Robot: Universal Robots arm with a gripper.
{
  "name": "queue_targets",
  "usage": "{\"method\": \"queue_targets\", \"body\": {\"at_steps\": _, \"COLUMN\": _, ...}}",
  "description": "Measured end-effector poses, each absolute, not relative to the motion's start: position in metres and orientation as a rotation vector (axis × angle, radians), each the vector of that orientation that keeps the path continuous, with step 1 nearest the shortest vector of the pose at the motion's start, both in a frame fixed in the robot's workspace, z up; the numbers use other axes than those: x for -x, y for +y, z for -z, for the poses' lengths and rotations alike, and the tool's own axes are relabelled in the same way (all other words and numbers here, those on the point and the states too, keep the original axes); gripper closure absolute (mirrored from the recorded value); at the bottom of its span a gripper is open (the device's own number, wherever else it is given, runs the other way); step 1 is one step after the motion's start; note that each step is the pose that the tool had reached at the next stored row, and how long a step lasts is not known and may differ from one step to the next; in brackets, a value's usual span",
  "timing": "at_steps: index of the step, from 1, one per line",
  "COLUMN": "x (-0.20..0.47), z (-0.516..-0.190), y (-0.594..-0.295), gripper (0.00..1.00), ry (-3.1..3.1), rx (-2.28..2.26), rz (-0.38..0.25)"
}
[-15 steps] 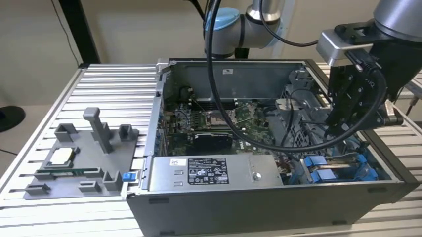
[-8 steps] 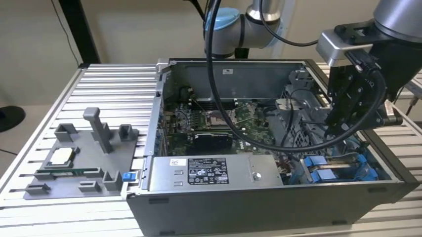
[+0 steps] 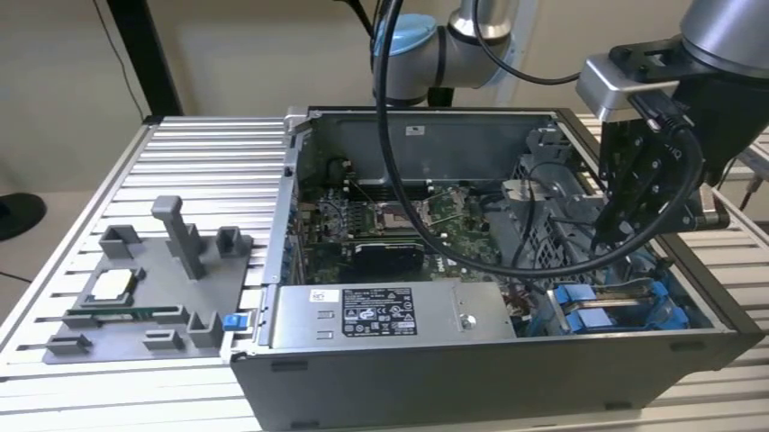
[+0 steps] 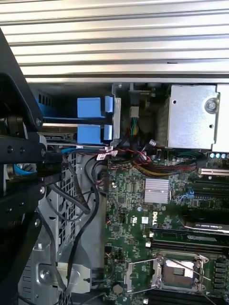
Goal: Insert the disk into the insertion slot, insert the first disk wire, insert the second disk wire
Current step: 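Insert the first disk wire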
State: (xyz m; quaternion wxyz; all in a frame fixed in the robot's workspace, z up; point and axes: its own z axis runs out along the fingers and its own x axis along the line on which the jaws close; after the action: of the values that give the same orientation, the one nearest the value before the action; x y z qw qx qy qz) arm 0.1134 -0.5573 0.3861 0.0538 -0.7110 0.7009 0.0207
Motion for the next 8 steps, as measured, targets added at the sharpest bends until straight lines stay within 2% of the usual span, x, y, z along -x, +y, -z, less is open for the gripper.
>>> {"method": "queue_targets", "body": {"at_steps": 8, "x": -0.1158, "z": -0.3848, "y": -0.5573, "gripper": 1.0, "ry": 2.137, "rx": 2.168, "rz": -0.048}}
